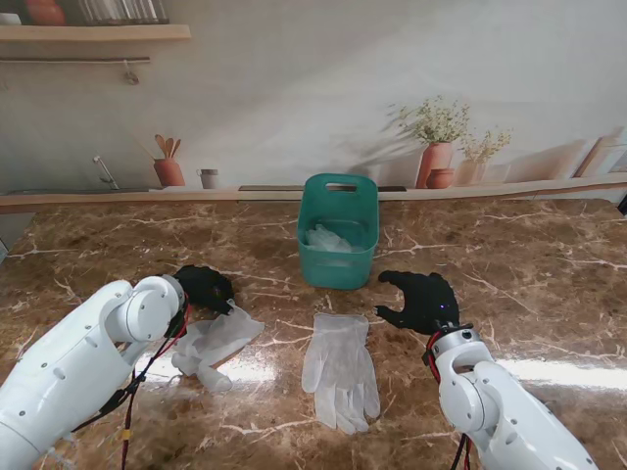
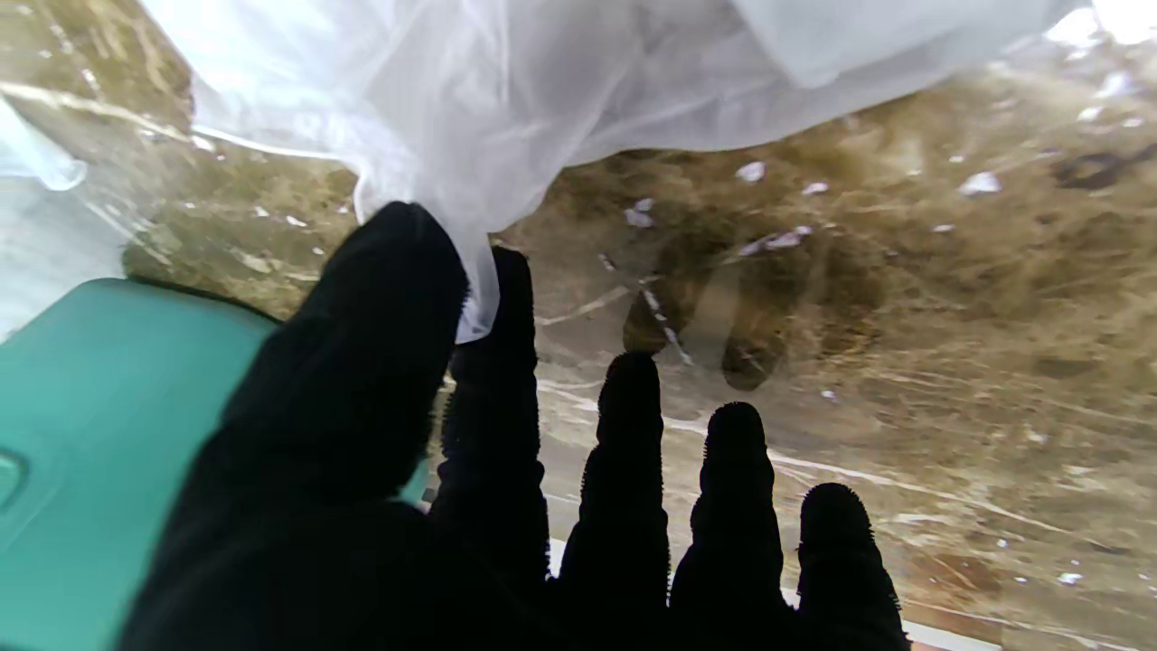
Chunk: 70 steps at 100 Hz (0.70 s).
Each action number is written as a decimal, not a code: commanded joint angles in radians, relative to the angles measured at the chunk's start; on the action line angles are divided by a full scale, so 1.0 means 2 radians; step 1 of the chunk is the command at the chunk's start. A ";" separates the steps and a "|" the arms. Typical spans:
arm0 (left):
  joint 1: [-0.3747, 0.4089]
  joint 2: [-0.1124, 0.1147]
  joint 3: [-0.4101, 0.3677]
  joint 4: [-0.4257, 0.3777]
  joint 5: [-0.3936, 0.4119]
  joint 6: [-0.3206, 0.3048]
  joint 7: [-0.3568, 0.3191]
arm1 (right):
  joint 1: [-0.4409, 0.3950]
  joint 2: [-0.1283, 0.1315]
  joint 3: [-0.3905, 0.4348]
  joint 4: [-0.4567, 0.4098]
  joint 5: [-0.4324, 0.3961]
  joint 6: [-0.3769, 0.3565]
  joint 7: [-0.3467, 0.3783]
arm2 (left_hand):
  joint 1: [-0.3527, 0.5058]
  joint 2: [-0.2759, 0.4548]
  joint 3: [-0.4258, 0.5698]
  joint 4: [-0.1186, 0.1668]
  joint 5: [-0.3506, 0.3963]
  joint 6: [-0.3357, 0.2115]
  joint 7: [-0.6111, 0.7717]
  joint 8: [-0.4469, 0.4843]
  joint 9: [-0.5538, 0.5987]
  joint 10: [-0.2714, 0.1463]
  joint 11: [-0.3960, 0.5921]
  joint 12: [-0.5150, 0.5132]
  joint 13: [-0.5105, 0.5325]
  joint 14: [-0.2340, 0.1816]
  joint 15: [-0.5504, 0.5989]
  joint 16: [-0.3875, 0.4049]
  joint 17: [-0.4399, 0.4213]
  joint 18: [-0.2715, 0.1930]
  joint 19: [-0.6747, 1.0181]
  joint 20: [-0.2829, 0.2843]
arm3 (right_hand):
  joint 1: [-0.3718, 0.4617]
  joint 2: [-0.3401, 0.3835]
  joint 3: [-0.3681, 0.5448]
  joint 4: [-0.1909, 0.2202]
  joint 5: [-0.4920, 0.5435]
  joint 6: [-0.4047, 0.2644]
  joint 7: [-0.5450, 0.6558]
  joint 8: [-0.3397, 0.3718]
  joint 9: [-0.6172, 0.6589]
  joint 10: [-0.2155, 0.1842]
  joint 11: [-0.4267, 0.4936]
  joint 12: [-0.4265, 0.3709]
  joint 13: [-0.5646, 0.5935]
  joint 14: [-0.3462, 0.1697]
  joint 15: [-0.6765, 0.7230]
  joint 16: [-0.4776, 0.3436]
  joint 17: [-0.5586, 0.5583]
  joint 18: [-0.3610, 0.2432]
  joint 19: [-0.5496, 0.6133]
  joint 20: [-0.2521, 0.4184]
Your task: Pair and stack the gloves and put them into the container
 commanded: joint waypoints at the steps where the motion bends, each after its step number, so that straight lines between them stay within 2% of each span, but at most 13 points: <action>1: 0.007 -0.006 0.004 0.008 0.000 -0.008 0.005 | -0.004 -0.001 -0.001 0.001 0.001 0.003 0.006 | 0.026 -0.004 0.019 -0.010 0.028 -0.025 0.029 -0.003 0.039 -0.007 0.014 0.005 0.008 -0.002 0.011 0.008 -0.001 -0.015 0.001 0.010 | -0.019 -0.001 0.011 0.015 0.006 -0.008 0.007 -0.004 0.006 0.003 0.000 -0.002 0.003 0.000 0.002 -0.009 0.001 0.004 0.009 -0.002; 3: 0.008 -0.007 0.003 0.008 -0.001 -0.009 0.006 | -0.004 -0.001 -0.001 0.001 0.001 0.003 0.006 | 0.017 -0.008 0.044 -0.018 0.027 -0.022 0.039 -0.011 0.045 -0.007 0.015 0.004 0.010 -0.001 0.013 0.009 -0.003 -0.015 0.004 0.019 | -0.019 -0.001 0.011 0.015 0.006 -0.009 0.007 -0.004 0.006 0.003 0.000 -0.001 0.004 0.001 0.002 -0.008 0.001 0.004 0.009 -0.002; 7: 0.011 -0.007 -0.001 0.006 -0.006 -0.013 0.007 | -0.004 -0.001 -0.002 0.000 0.001 0.003 0.006 | 0.013 -0.004 0.058 -0.020 0.021 -0.020 0.045 -0.005 0.060 -0.010 0.013 0.000 0.015 -0.001 0.017 0.010 -0.004 -0.016 0.004 0.022 | -0.019 -0.001 0.012 0.015 0.006 -0.009 0.007 -0.004 0.007 0.002 0.000 -0.001 0.004 0.000 0.002 -0.008 0.001 0.004 0.009 -0.002; 17: 0.027 -0.009 -0.018 -0.003 -0.023 -0.019 0.011 | -0.006 -0.001 -0.002 -0.003 0.001 0.003 0.007 | -0.015 0.019 0.120 -0.019 -0.027 -0.030 0.048 0.090 0.119 -0.017 0.007 -0.021 0.043 -0.004 0.027 0.012 -0.001 -0.025 0.003 0.024 | -0.019 -0.001 0.015 0.015 0.007 -0.010 0.008 -0.005 0.009 0.003 0.000 -0.001 0.005 0.000 0.003 -0.008 0.001 0.004 0.009 -0.002; 21: 0.035 -0.010 -0.027 -0.009 -0.033 -0.023 0.014 | -0.007 -0.001 -0.002 -0.004 0.000 0.003 0.008 | -0.018 0.024 0.130 -0.023 -0.044 -0.032 0.048 0.125 0.150 -0.019 0.007 -0.030 0.061 -0.006 0.033 0.012 -0.002 -0.031 0.007 0.030 | -0.020 0.000 0.016 0.015 0.008 -0.010 0.008 -0.005 0.010 0.003 0.000 0.000 0.006 0.000 0.003 -0.008 0.001 0.004 0.009 -0.002; 29: 0.056 -0.012 -0.049 -0.028 -0.052 -0.029 0.019 | -0.010 -0.001 -0.002 -0.011 -0.001 0.002 0.009 | -0.008 0.040 0.119 -0.028 -0.068 -0.031 0.046 0.183 0.180 -0.015 0.005 -0.044 0.083 -0.009 0.045 0.015 -0.003 -0.038 0.016 0.046 | -0.020 0.000 0.017 0.015 0.008 -0.010 0.009 -0.005 0.013 0.003 0.001 0.000 0.008 0.001 0.004 -0.007 0.002 0.004 0.010 -0.002; 40: 0.087 -0.013 -0.080 -0.065 -0.064 -0.038 0.023 | -0.015 0.000 -0.001 -0.022 -0.005 0.000 0.010 | -0.009 0.051 0.112 -0.030 -0.085 -0.023 0.049 0.226 0.201 -0.006 0.007 -0.050 0.106 -0.006 0.058 0.018 -0.008 -0.036 0.033 0.082 | -0.020 0.000 0.018 0.015 0.010 -0.010 0.009 -0.006 0.018 0.003 0.002 0.001 0.012 0.002 0.005 -0.006 0.003 0.004 0.010 -0.002; 59: 0.142 -0.016 -0.128 -0.135 -0.096 -0.047 0.031 | -0.030 -0.001 0.000 -0.049 -0.005 -0.006 0.008 | 0.004 0.066 0.088 -0.030 -0.098 -0.009 0.046 0.252 0.236 0.013 0.011 -0.059 0.140 0.010 0.086 0.035 -0.013 -0.035 0.048 0.134 | -0.018 -0.004 0.023 0.014 0.038 -0.014 0.022 -0.004 0.057 0.003 0.018 0.009 0.049 0.002 0.032 0.007 0.024 0.004 0.031 0.006; 70: 0.167 -0.017 -0.146 -0.168 -0.123 -0.057 0.029 | -0.040 -0.002 -0.002 -0.069 0.009 -0.014 0.026 | 0.008 0.070 0.082 -0.030 -0.102 -0.005 0.047 0.256 0.255 0.015 0.018 -0.060 0.157 0.016 0.099 0.043 -0.012 -0.035 0.050 0.141 | -0.016 -0.009 0.024 0.012 0.051 -0.015 0.029 -0.004 0.076 0.004 0.022 0.014 0.064 0.003 0.047 0.017 0.036 0.005 0.049 0.011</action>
